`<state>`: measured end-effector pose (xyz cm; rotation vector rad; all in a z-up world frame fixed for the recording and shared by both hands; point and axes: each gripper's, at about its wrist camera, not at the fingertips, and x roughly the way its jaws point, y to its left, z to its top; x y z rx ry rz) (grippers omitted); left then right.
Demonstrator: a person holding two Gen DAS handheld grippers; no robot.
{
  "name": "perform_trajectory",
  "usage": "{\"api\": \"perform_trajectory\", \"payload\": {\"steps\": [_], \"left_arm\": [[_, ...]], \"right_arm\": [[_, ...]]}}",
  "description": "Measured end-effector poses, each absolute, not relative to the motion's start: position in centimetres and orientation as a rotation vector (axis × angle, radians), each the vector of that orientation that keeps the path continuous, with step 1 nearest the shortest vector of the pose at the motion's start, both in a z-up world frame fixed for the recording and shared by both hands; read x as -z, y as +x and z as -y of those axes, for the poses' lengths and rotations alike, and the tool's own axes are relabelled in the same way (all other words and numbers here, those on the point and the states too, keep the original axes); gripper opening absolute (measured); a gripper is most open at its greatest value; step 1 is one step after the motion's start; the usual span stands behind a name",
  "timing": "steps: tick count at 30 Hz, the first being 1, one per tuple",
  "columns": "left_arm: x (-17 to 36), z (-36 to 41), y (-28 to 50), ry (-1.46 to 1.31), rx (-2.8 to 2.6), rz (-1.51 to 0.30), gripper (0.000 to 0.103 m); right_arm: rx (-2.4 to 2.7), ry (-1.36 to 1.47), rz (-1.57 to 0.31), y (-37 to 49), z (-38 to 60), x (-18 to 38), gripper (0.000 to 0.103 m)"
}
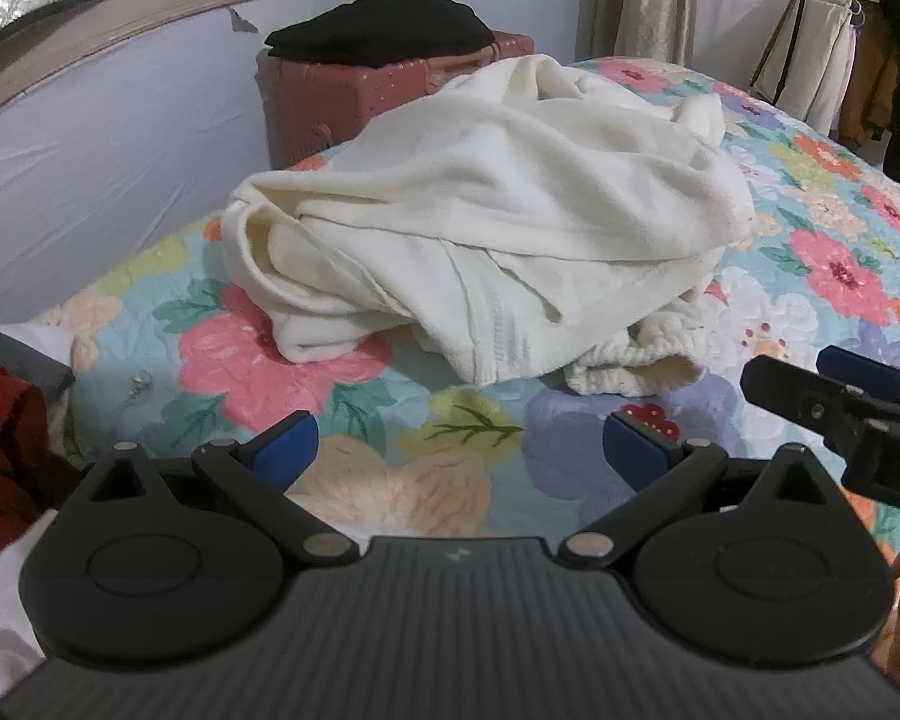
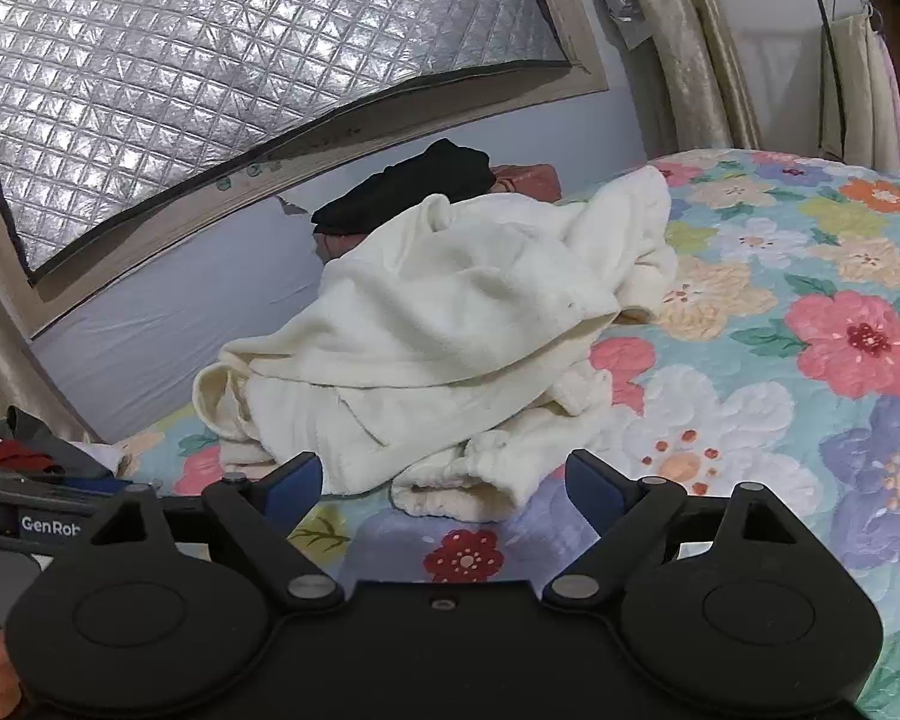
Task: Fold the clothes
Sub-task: 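Move both grippers toward the crumpled cream fleece garment on the bed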
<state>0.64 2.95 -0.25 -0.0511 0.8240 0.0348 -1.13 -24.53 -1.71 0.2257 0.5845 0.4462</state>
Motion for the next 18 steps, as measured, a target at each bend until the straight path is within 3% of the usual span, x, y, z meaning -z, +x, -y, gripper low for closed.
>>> {"api": "perform_trajectory", "payload": {"steps": [18], "left_arm": [[0.74,-3.03,0.91,-0.050,-0.046,-0.836,0.103]], "right_arm": [[-0.425,0.219,-0.585,-0.91,23.98,2.83,0.092]]}}
